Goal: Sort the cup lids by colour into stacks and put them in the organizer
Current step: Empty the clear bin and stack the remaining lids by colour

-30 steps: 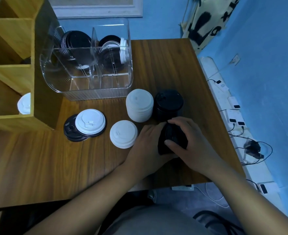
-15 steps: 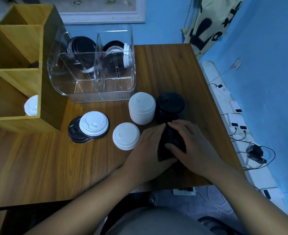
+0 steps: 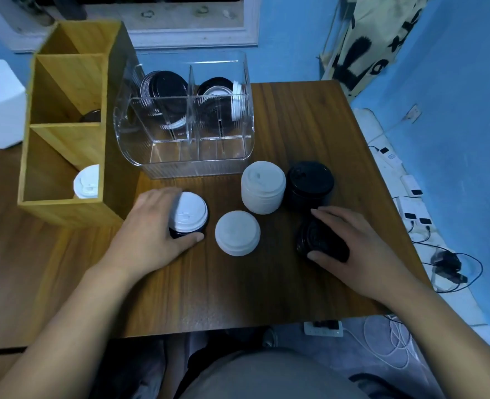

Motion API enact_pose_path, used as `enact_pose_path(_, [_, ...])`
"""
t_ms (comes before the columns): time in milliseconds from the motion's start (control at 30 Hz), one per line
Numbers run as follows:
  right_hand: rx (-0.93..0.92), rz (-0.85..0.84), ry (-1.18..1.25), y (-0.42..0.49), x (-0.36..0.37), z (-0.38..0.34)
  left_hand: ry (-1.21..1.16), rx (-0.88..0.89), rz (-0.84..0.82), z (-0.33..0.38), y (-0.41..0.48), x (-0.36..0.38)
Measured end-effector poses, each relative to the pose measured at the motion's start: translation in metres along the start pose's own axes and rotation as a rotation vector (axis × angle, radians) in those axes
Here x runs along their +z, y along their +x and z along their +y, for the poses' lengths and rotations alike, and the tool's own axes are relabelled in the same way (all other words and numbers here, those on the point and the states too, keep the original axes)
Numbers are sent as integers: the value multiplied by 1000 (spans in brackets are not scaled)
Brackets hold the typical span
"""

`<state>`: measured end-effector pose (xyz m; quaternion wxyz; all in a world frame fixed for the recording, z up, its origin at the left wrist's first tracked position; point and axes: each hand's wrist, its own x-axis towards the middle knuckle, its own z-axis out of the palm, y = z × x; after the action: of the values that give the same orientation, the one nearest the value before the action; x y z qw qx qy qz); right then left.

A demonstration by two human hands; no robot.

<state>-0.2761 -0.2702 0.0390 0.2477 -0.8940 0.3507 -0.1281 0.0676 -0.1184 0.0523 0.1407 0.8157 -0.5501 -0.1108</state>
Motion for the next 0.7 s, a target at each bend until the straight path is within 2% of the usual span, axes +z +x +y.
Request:
enact_pose_path(200, [-27,79,36,2,-14,-5,-66,46,81,-6,-1,0])
enact_pose_path(367, [64,180,86,-3,-29,0,-189,164,107,11,-20,-10])
enact_pose_path(433, [86,179,72,-5,-27,0,-260,251,49,27,-34,-4])
enact_pose_path(533, [86,146,74,-6,-19,-5,-262,487,-78,56,-53,20])
enact_pose_path(600, [78,109,76,-5,-13,-10,-260,631,-109,70,-58,39])
enact_pose_path(700, [63,46,37,0,-8,-12,-220,743,-131,79,-55,59])
